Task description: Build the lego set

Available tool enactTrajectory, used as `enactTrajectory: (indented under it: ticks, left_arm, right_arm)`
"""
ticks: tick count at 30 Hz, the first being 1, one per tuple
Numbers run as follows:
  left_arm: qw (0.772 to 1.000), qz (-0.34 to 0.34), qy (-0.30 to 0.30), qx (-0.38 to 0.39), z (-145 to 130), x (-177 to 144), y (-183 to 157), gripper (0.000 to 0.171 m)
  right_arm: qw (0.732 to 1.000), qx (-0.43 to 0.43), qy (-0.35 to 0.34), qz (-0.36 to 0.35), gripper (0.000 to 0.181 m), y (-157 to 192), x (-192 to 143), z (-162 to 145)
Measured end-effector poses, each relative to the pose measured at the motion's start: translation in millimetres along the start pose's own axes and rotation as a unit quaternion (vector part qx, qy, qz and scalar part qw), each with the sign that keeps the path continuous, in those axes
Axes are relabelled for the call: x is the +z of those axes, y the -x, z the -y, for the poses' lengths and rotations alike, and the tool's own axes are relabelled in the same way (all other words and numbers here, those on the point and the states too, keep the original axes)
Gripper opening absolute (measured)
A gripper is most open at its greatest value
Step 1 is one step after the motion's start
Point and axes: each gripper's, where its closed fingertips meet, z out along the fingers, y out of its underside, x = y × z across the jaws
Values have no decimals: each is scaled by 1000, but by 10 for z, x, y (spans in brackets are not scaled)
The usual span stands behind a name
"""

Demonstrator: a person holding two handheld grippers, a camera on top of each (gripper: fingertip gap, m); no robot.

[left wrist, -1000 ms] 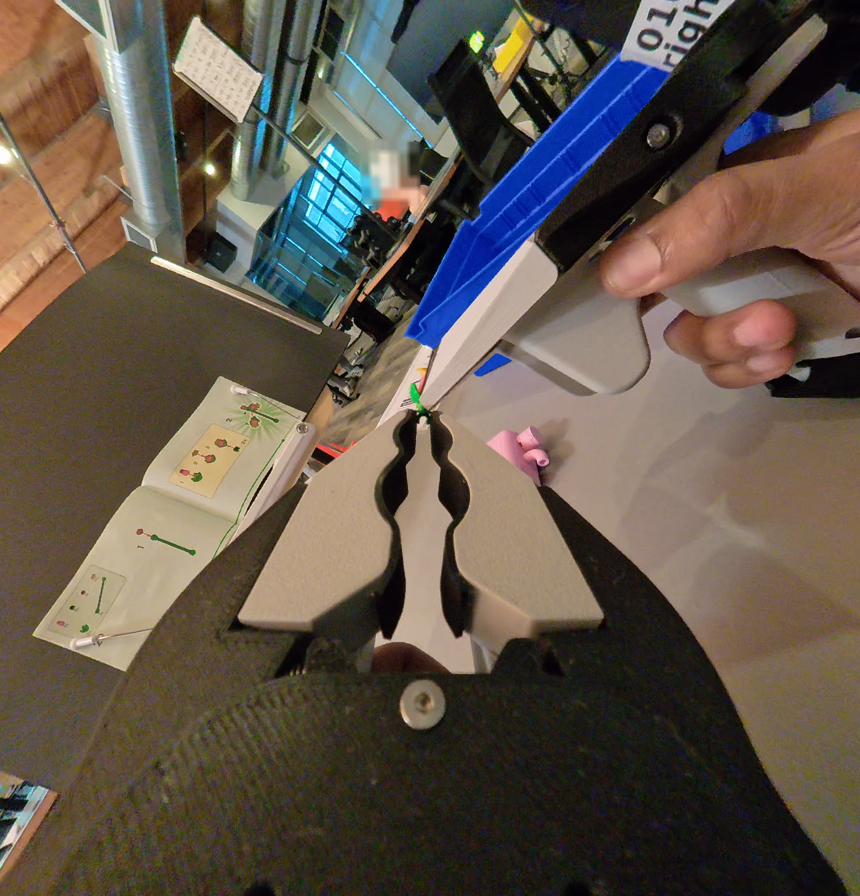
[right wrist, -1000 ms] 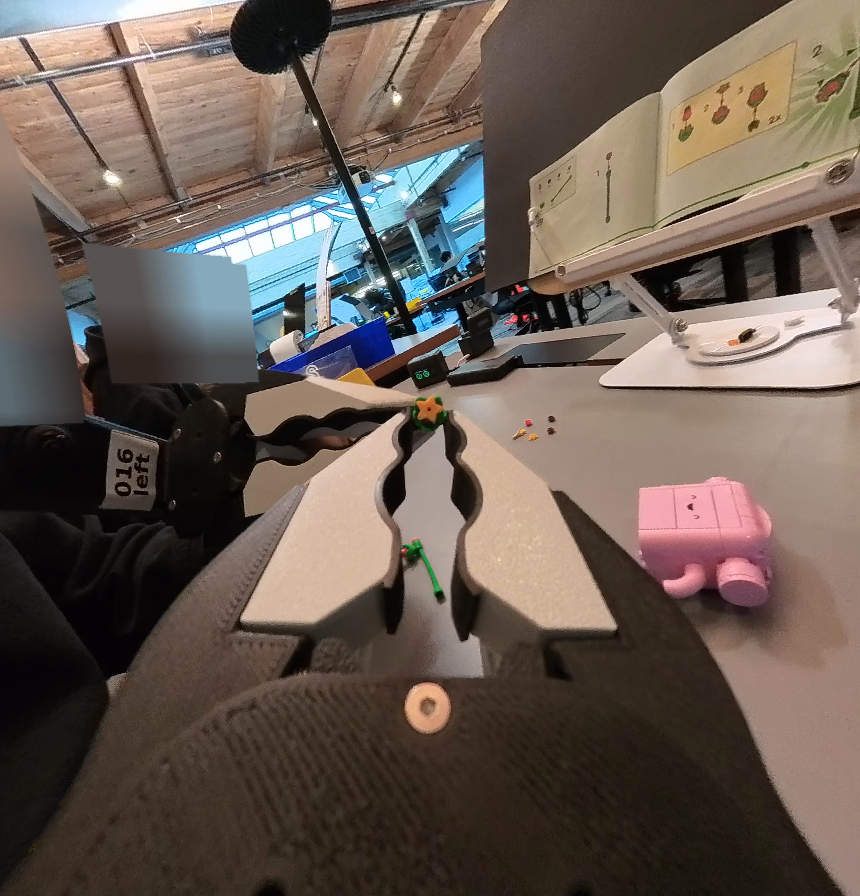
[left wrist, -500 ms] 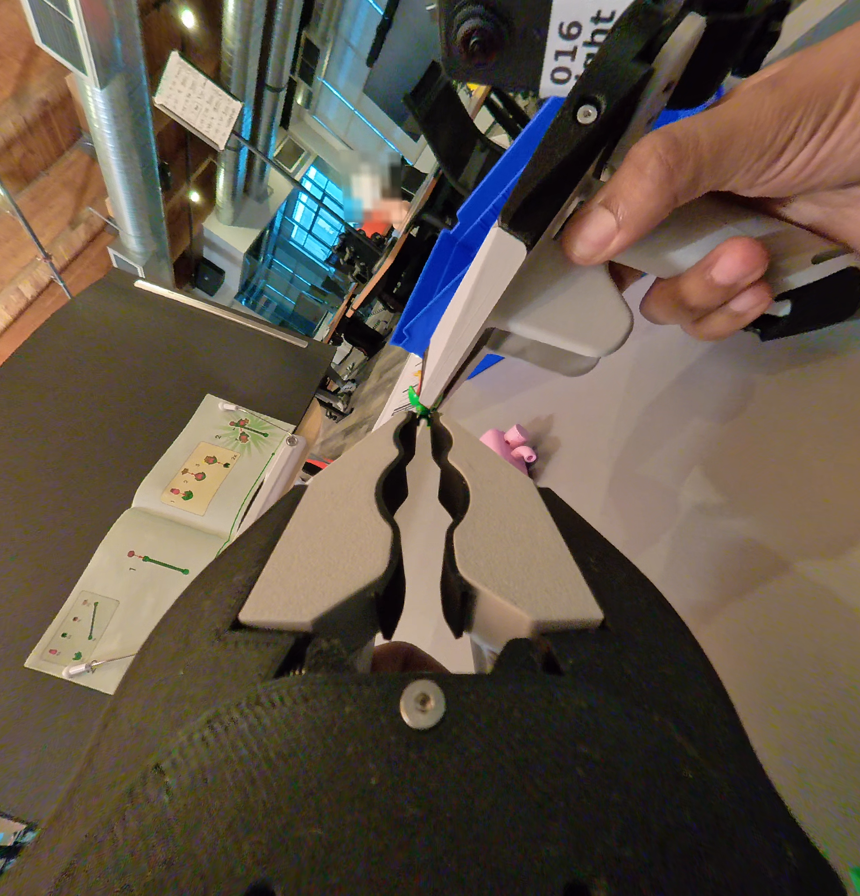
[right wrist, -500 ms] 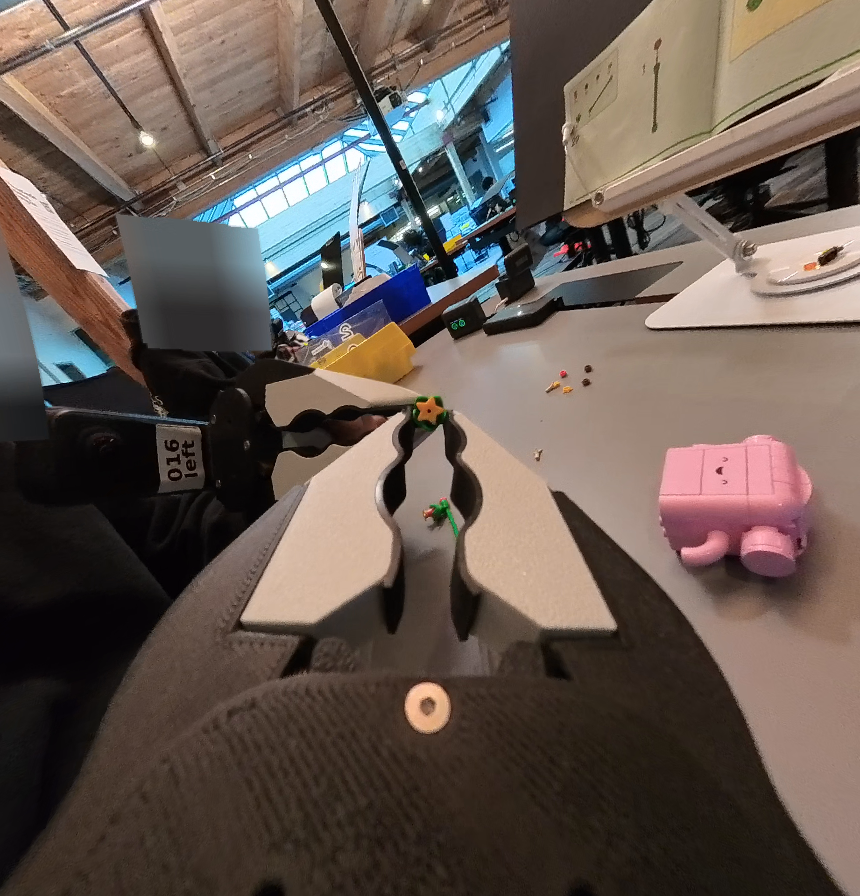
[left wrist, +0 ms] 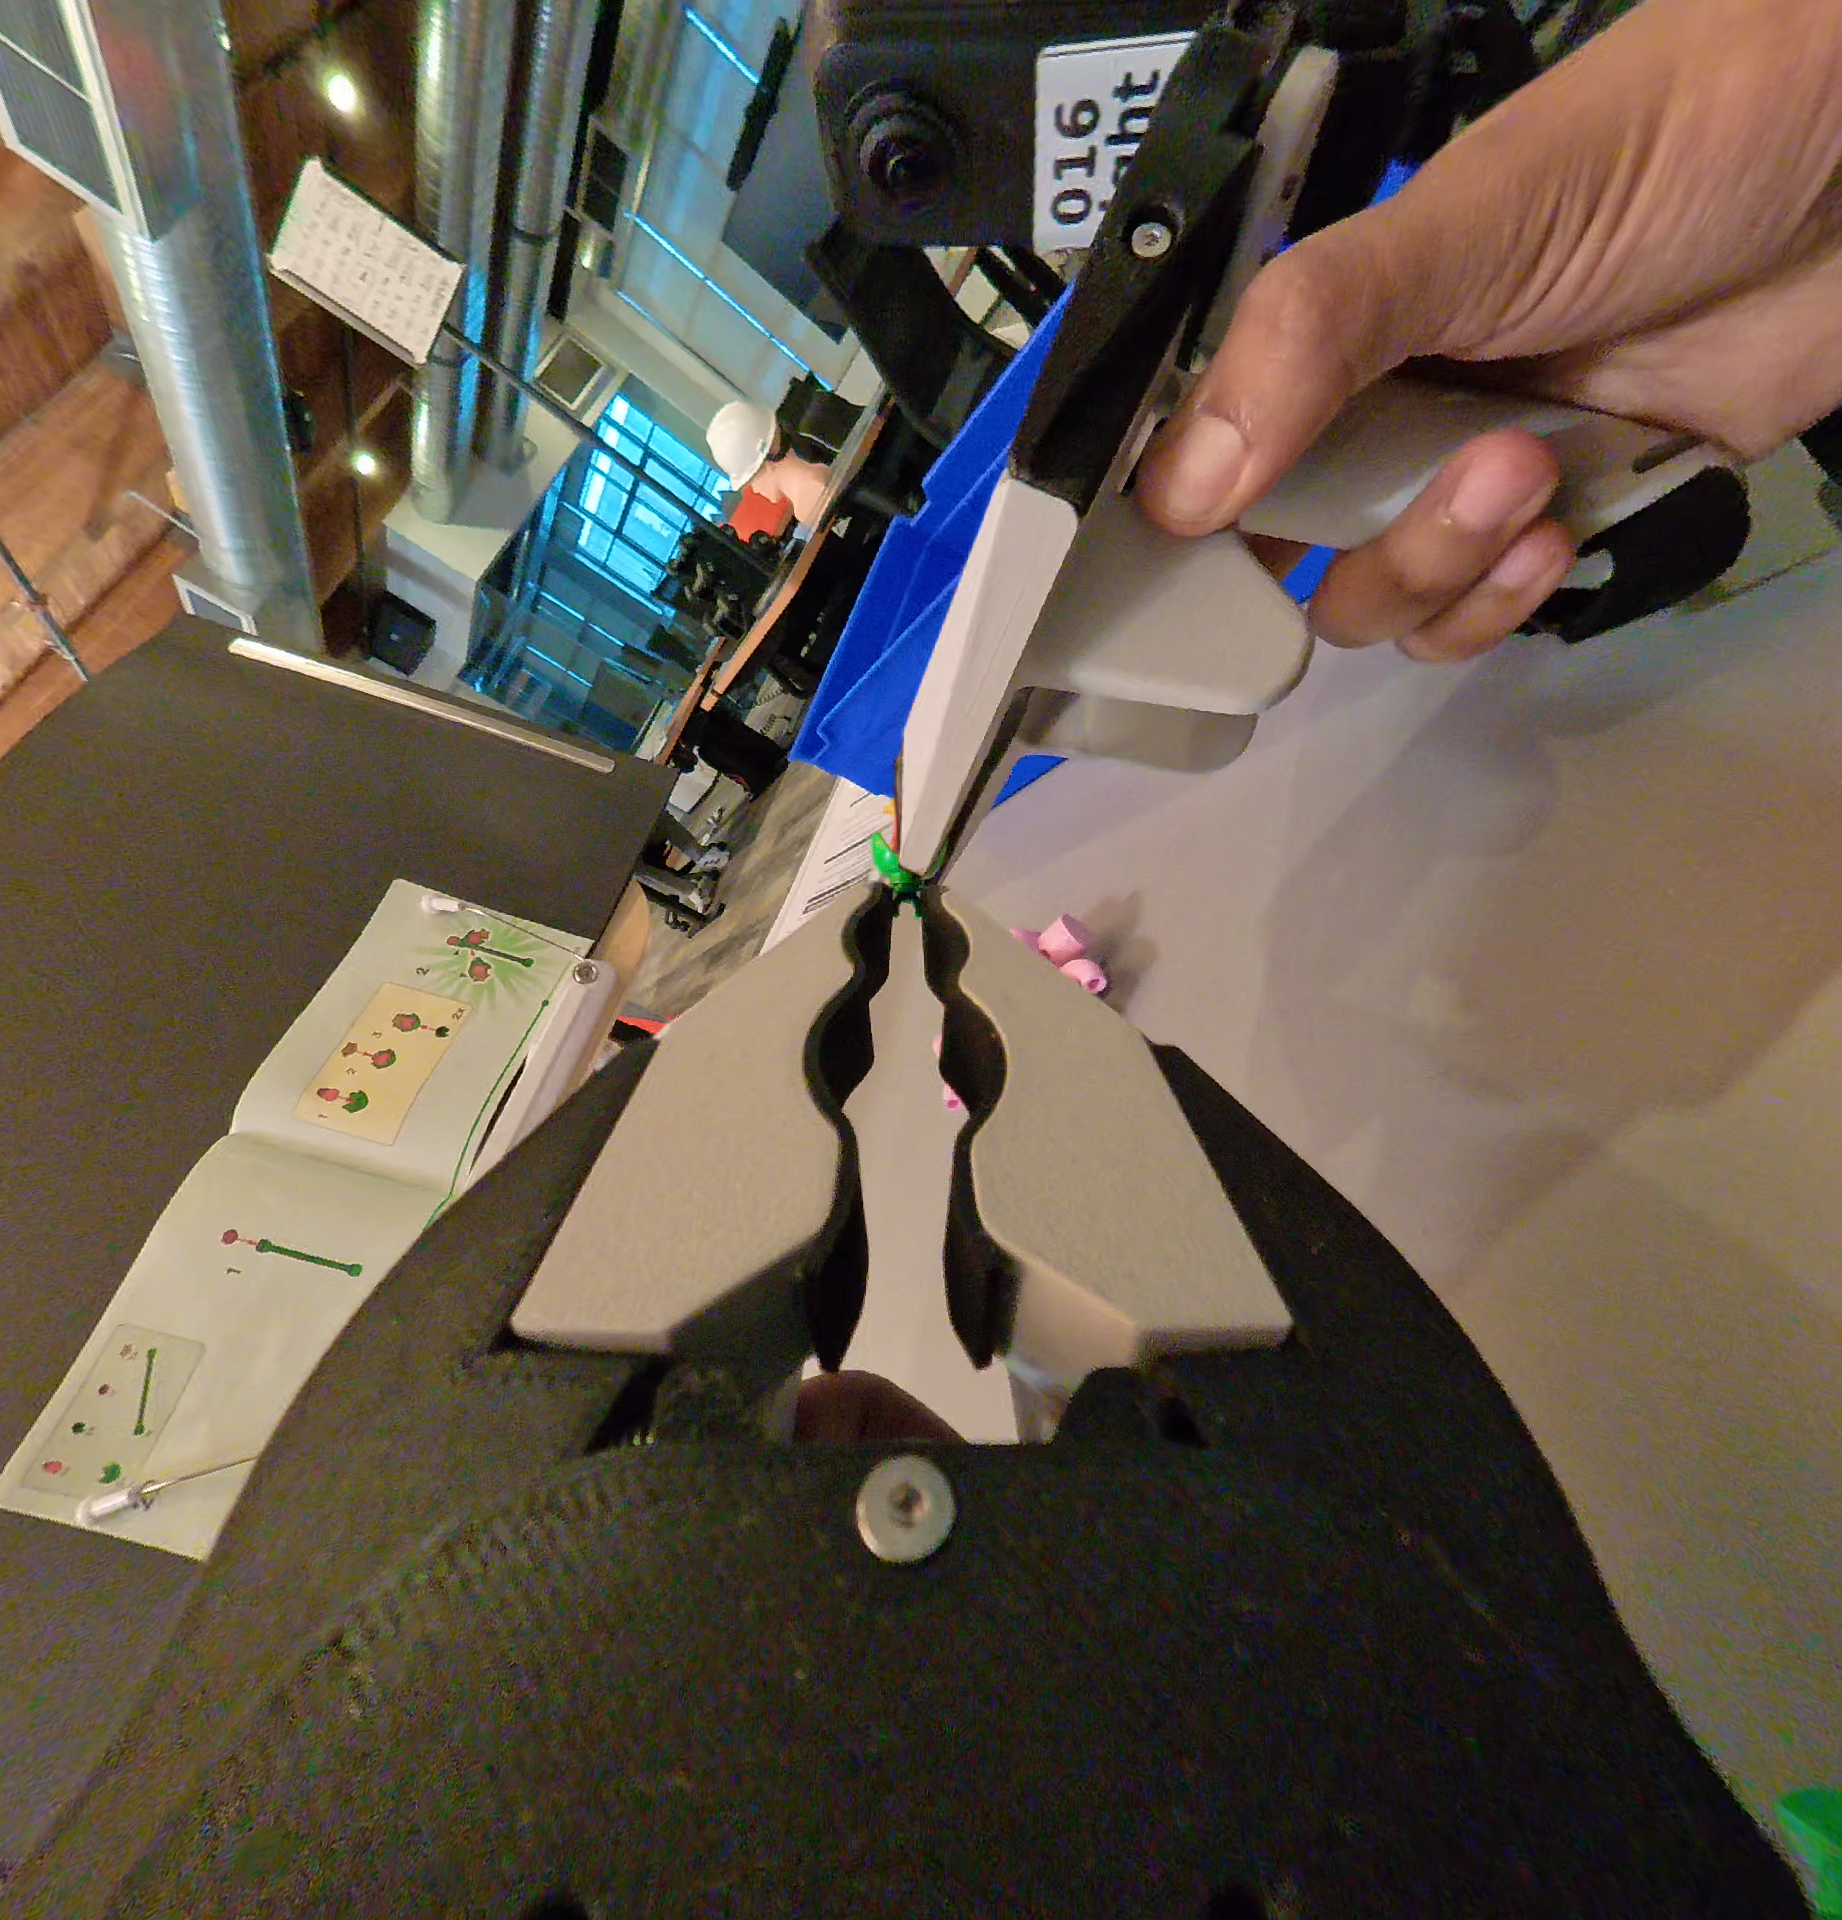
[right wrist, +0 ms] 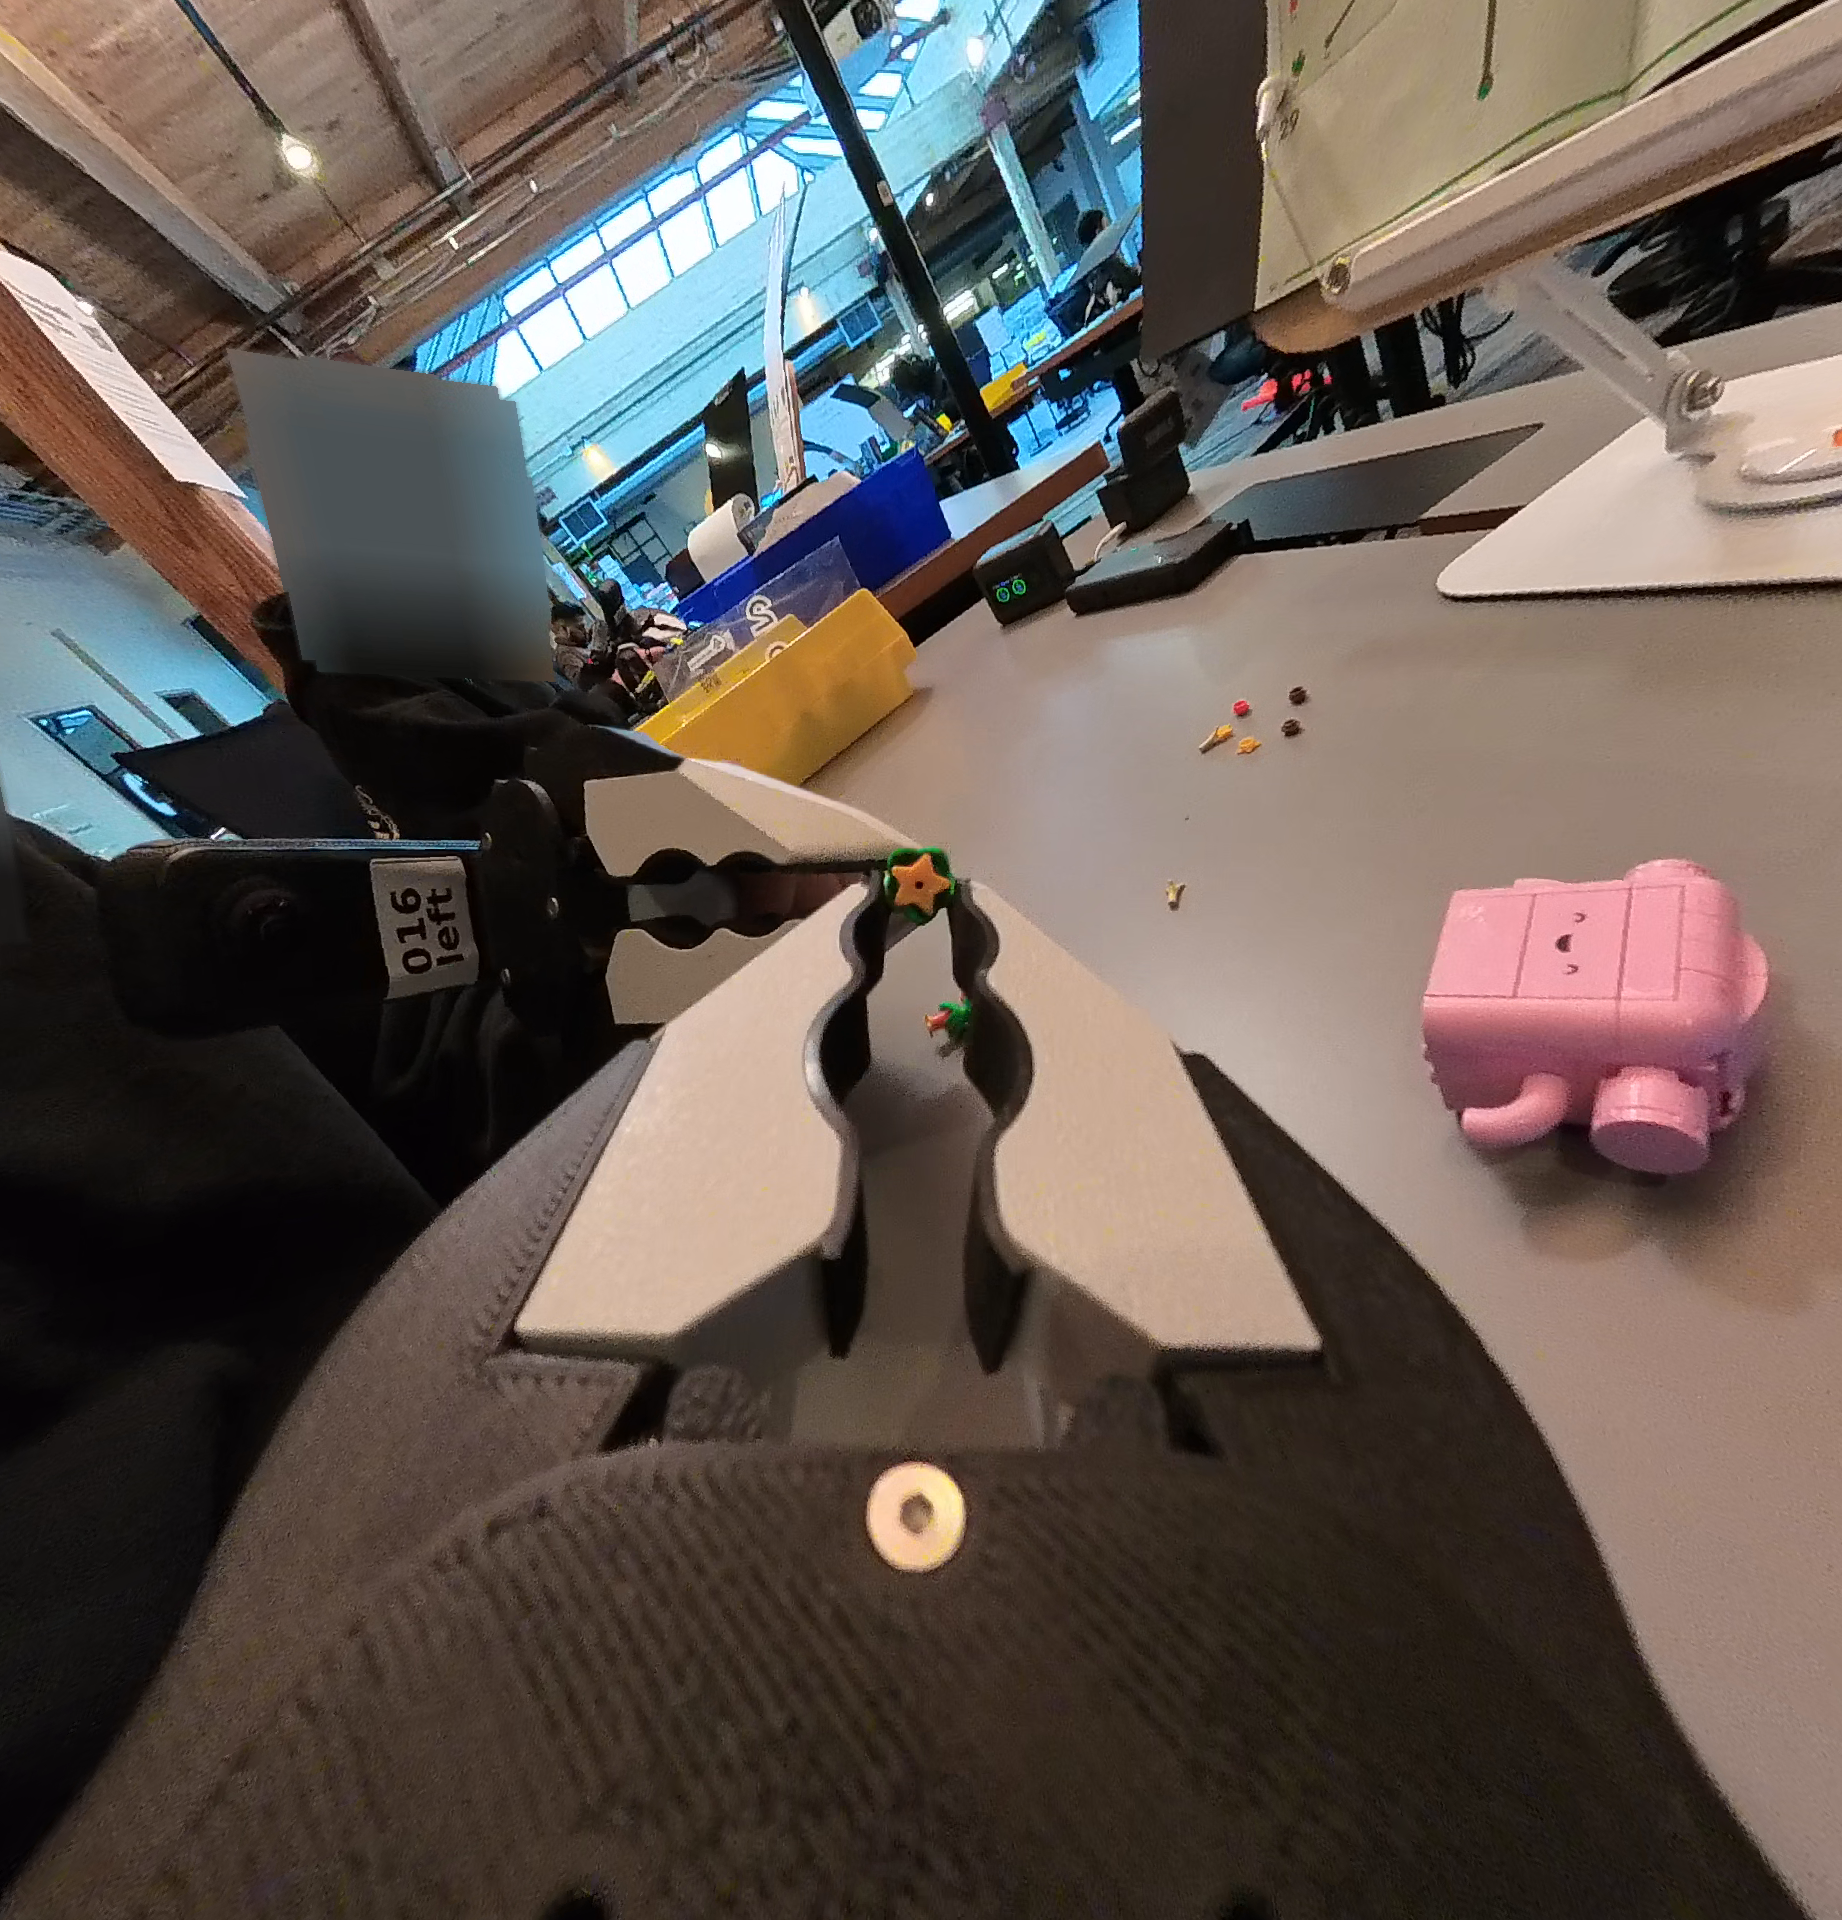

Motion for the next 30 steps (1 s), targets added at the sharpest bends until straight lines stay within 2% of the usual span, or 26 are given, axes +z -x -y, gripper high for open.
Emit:
enactTrajectory:
  ticks: [6,17,20,22,23,24,25,26,28,29,30]
  left_arm:
    - [1000,-18,4,3,-47,10,-49,1]
    - [999,-15,-12,-51,-17,7,41,7]
    - [993,-28,-36,-109,8,-32,115,10]
    - [977,-60,-41,-201,-14,-15,149,9]
    - [960,-91,-46,-261,-17,-1,136,10]
    - [932,-135,-57,-331,7,8,102,12]
    - [890,-190,-73,-408,58,7,63,20]
    - [833,-254,-97,-483,139,-24,34,31]
    - [702,-353,-156,-598,275,-133,102,45]
    - [661,-366,-178,-631,272,-161,174,45]
    - [642,-363,-191,-647,241,-169,226,44]
  right_arm:
    - [1000,4,21,-7,10,-47,-4,-55]
    - [999,7,-36,-13,11,-118,-42,55]
    - [998,-11,-64,2,11,-67,-61,129]
    - [995,-34,-89,16,11,0,-81,187]
    - [994,-47,-99,20,11,34,-94,210]
    - [992,-61,-107,23,11,67,-107,224]
    - [991,-73,-110,24,11,102,-117,230]
    - [990,-84,-112,24,11,137,-123,233]
    - [989,-96,-112,26,11,194,-112,231]
    - [989,-97,-111,27,11,211,-94,225]
    - [989,-96,-109,30,11,221,-71,215]
